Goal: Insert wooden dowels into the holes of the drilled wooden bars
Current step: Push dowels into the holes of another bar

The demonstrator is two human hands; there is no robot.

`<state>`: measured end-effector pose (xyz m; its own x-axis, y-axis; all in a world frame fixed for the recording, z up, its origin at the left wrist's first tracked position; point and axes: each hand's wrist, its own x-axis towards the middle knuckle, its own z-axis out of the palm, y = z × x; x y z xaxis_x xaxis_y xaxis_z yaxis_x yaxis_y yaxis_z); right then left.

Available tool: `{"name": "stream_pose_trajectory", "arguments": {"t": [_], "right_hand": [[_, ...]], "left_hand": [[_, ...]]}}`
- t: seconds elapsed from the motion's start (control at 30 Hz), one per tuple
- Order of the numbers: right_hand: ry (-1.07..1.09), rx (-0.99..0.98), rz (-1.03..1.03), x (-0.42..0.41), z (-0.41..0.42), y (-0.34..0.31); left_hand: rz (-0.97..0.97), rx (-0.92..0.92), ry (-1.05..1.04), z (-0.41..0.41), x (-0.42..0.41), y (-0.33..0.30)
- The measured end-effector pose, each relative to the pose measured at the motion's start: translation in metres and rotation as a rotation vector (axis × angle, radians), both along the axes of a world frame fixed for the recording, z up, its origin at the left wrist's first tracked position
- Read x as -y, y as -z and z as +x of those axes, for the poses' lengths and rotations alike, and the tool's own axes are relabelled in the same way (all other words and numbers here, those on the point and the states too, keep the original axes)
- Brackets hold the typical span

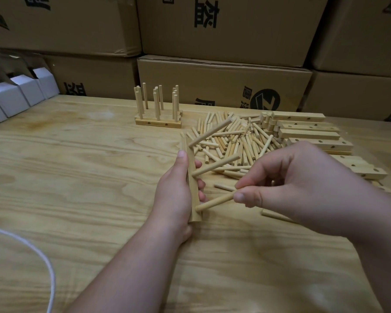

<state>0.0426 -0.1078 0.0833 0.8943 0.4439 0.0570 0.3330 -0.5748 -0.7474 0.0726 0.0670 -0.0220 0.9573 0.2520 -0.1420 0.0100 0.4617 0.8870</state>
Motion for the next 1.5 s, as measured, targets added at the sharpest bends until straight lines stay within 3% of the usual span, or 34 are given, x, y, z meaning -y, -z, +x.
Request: {"name": "stream_pose_trajectory", "arguments": {"t": [0.67,0.97,1.2,1.5], "right_hand": [[-0.015,0.0,0.049,0.002,0.004,0.005],[0.022,0.074,-0.273,-0.01,0.005,0.028],[-0.014,0.157,-0.28,-0.02,0.003,0.043],[0.007,0.12,-0.259,-0.019,0.004,0.046]], "left_hand": [[-0.02,0.0,-0.022,-0.001,0.001,-0.004],[0.041,0.123,-0.115,-0.008,0.002,-0.008],[0.055,0.128,-0.134,-0.007,0.002,-0.005],[0.105,0.09,-0.128,-0.007,0.003,-0.006]]}}
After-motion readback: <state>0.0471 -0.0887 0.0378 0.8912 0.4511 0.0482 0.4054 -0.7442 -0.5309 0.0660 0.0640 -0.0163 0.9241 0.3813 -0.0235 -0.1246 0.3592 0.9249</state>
